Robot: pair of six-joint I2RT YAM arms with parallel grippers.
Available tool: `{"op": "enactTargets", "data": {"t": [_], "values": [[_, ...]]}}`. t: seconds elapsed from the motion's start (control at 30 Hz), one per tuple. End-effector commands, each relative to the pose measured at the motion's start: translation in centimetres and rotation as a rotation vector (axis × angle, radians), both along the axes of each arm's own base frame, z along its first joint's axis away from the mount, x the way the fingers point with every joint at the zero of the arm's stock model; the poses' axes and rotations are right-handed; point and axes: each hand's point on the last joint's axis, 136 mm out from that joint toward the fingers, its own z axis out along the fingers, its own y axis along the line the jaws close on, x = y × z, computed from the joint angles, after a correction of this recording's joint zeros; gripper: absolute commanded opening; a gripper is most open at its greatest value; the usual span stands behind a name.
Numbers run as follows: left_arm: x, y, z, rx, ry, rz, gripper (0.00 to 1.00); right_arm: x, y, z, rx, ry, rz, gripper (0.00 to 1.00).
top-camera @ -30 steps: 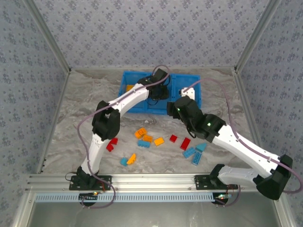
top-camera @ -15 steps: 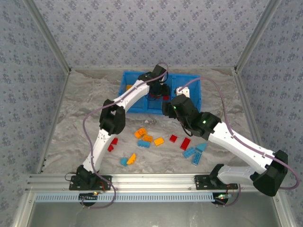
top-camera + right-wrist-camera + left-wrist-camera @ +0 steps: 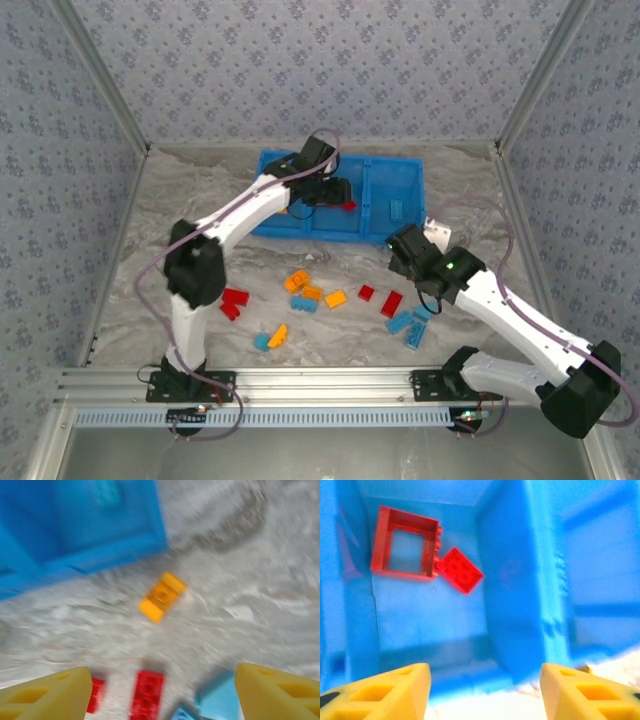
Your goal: Sort the legos into containers by color
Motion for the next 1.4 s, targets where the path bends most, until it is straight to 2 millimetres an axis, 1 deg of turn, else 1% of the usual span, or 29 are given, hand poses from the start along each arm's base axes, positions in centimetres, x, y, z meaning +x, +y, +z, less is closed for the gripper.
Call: {"op": "enactTargets", "data": {"t": [0.0,0.03,0.13,0.2,0.3,0.4,0.47,0.53,0.63,0.8,1.0,1.07,1.13,1.2,1.27,1.3,1.37], "values": [[-4.6,-1.0,5.9,-0.093,-0.159,-0.086,0.81,-3.0,-1.3,-3.4,0.033,0.189,-0.057,0.8],[-6.4,-1.0,6.3,-0.091,-0.172,-0.112,0.82,-3.3,-1.6,-4.1,0.036,0.22,-0.06,0.81],[-12.3,-1.1,6.6,-0.087,-0.2,-0.21,0.83,-4.3,-1.7,-6.1,0.068,0.302,-0.056,0.82],[-16.4,-1.3,6.3,-0.088,-0.214,-0.29,0.83,-4.9,-1.7,-7.6,0.103,0.347,-0.061,0.82],[-21.7,-1.1,5.7,-0.068,-0.246,-0.398,0.83,-5.7,-1.6,-9.1,0.136,0.389,-0.067,0.81],[-25.4,-0.7,5.2,-0.108,-0.257,-0.455,0.83,-5.9,-1.4,-10.3,0.162,0.404,-0.078,0.79],[-26.9,-0.6,4.9,-0.131,-0.258,-0.478,0.83,-5.9,-1.5,-10.8,0.167,0.407,-0.082,0.78],[-27.8,-0.6,4.6,-0.134,-0.253,-0.485,0.83,-5.7,-1.6,-11.1,0.164,0.407,-0.085,0.77],[-28.4,-0.9,4.2,-0.121,-0.246,-0.498,0.83,-5.7,-2.0,-11.7,0.148,0.414,-0.1,0.74],[-28.5,-1.4,4.7,-0.127,-0.262,-0.502,0.82,-6.1,-2.4,-13.1,0.143,0.44,-0.117,0.68],[-28.5,-1.7,5.3,-0.131,-0.27,-0.511,0.82,-5.7,-2.5,-13.7,0.157,0.441,-0.128,0.61],[-28.4,-1.6,5.4,-0.131,-0.273,-0.506,0.82,-5.6,-2.5,-14.0,0.159,0.45,-0.134,0.57],[-28.4,-1.5,5.6,-0.134,-0.278,-0.501,0.82,-5.6,-2.5,-14.2,0.16,0.451,-0.138,0.49],[-28.2,-1.3,5.9,-0.137,-0.289,-0.488,0.82,-5.3,-2.7,-13.9,0.151,0.432,-0.144,0.42],[-27.9,-1.1,6.4,-0.141,-0.305,-0.47,0.82,-4.8,-3.0,-12.8,0.132,0.389,-0.142,0.38],[-27.7,-0.9,6.7,-0.142,-0.315,-0.454,0.81,-4.4,-3.3,-11.8,0.114,0.355,-0.137,0.36],[-27.0,-0.5,7.3,-0.138,-0.337,-0.416,0.81,-3.4,-3.4,-9.4,0.079,0.276,-0.107,0.35]]}}
